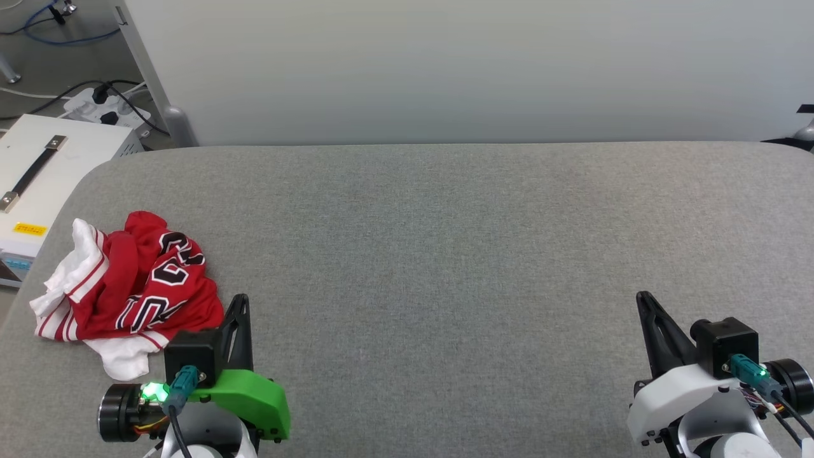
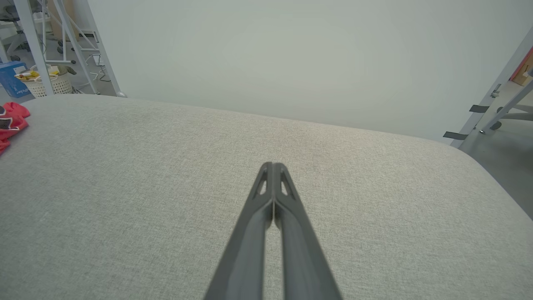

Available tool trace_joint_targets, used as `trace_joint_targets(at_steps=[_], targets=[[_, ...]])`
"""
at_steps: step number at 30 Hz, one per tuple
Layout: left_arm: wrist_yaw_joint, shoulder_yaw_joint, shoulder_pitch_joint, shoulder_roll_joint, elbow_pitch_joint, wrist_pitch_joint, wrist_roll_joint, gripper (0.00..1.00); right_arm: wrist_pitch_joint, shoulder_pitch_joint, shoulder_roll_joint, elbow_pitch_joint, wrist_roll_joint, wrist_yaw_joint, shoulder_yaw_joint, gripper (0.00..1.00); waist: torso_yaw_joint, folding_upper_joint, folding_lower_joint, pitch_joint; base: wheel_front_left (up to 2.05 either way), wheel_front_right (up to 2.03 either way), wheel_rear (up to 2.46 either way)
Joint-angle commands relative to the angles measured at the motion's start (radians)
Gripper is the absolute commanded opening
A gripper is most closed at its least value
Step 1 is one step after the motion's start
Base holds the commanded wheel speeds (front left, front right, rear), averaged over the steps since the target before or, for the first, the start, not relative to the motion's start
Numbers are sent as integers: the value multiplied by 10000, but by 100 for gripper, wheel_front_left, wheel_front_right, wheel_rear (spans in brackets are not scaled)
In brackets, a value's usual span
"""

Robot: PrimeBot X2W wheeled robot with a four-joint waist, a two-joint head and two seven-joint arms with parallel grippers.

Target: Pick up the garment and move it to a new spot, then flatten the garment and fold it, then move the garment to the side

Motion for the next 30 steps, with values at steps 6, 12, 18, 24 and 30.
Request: trace_joint_targets(at_steps=[6,12,18,24,30], targets=[[45,-12,-175,-47,-22,-9,95,0,26,-164,-4,20,-99,-9,5,0,0,-1,0,0,0,0,0],[45,-12,-175,-47,-22,-9,95,0,26,-164,-4,20,-99,-9,5,0,0,-1,0,0,0,0,0],[45,-12,-175,-47,-22,-9,95,0,26,-164,-4,20,-99,-9,5,0,0,-1,0,0,0,0,0],[45,-12,-175,-47,-22,-9,95,0,26,-164,-4,20,-99,-9,5,0,0,-1,0,0,0,0,0],[45,-12,-175,-47,-22,-9,95,0,26,-164,-4,20,-99,-9,5,0,0,-1,0,0,0,0,0]])
